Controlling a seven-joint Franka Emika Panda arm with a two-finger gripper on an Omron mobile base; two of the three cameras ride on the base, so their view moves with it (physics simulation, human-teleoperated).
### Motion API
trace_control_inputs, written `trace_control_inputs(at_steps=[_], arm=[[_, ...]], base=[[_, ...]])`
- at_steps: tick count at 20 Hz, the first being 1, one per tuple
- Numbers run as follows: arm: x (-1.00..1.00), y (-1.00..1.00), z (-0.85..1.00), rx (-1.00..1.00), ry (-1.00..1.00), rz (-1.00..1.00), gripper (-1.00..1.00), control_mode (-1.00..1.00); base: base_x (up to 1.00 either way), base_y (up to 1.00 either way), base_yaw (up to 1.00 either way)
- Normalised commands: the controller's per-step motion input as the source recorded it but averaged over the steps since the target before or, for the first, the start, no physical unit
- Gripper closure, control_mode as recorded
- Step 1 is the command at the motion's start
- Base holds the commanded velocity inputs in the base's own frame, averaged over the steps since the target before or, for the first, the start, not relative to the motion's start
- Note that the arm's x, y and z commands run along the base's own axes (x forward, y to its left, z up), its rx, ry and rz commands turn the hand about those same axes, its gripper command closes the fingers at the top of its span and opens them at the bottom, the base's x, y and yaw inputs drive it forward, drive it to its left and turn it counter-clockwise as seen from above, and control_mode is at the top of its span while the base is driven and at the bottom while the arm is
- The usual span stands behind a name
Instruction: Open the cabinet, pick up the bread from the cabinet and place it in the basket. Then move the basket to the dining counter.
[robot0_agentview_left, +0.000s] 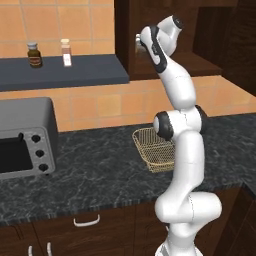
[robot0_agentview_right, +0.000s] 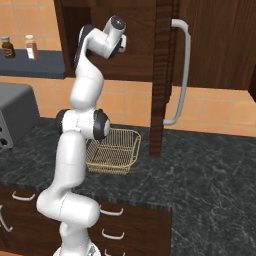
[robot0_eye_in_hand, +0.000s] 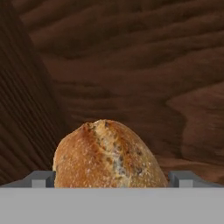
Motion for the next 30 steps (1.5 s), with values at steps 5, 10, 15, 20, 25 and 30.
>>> trace_control_inputs(at_steps=[5,10,15,20,25,30], arm=[[0.17,0.91,-0.92,0.02,0.00,0.24,1.00,-1.00],[-0.31,0.31,-0.18,0.00,-0.01,0.05,1.00,-1.00],[-0.62,0.00,-0.04,0.00,-0.01,0.00,1.00,-1.00],[-0.52,0.00,-0.28,0.12,-0.28,0.00,1.00,-1.00],[-0.89,-0.16,0.08,0.02,-0.17,-0.06,1.00,-1.00],[-1.00,-0.23,0.28,0.00,0.00,-0.09,1.00,-1.00]], base=[[0.00,0.00,0.00],[0.00,0.00,0.00],[0.00,0.00,0.00],[0.00,0.00,0.00],[0.00,0.00,0.00],[0.00,0.00,0.00]])
